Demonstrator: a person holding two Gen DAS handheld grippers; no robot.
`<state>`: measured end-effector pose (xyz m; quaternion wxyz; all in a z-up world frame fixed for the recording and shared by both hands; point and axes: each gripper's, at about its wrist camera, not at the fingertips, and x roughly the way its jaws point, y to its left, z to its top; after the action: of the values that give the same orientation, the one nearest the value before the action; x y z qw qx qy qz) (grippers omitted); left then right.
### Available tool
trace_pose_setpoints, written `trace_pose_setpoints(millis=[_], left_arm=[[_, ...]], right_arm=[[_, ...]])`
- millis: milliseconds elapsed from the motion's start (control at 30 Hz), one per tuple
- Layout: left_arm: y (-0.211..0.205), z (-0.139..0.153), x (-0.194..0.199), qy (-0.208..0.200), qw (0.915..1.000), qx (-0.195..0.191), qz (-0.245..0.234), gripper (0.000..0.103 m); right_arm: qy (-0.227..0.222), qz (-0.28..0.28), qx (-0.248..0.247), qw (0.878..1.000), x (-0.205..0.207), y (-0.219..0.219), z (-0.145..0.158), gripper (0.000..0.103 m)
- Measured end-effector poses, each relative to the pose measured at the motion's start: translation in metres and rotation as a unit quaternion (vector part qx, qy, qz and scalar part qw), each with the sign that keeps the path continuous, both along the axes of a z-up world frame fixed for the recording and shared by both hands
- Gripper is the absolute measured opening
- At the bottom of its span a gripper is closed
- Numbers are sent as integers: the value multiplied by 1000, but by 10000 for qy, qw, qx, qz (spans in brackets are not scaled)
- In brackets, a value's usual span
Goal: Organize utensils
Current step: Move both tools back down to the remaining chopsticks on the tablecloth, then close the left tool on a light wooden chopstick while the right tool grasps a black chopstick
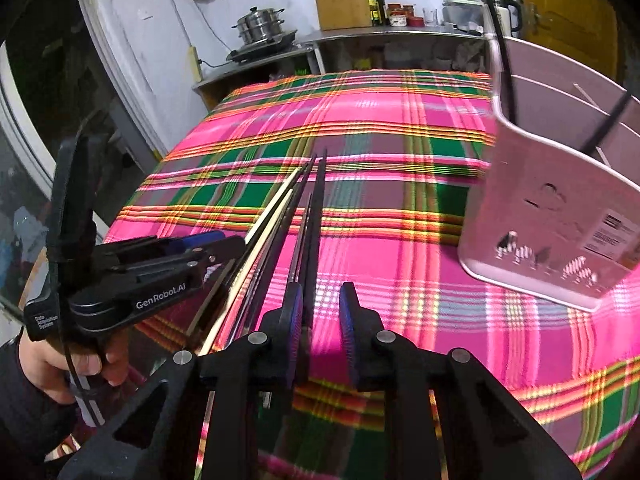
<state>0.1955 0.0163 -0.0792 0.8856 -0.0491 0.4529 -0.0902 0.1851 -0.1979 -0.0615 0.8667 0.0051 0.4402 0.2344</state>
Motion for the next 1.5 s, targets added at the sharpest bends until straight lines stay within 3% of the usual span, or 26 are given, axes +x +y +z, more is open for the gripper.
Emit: trace_pose_setpoints(millis=[167,433,833,1067,1300,1500], left_arm=[[2,3,2,-46,9998,-164,-56,25],[-3,-1,8,-69,9999,0,-135,28],[37,-2,-7,-25,9986,-372,387,25],[42,-4,-5,-20,9985,-297,462,25],[33,7,18,-131,9989,-375,256,25],[27,3,52,-74,9995,-219,192,25]], right_arm=[[75,-7,-39,10000,10,6,-7,20],[196,-21,-98,9998,24,11,-19,20],[232,-8,-74,9997,40,17,-26,18],[275,-98,-142,9995,42,12,-29,10],[212,-67,-14,9998,45,14,-23,10],[168,20,7,9999,53,24,-20,10]])
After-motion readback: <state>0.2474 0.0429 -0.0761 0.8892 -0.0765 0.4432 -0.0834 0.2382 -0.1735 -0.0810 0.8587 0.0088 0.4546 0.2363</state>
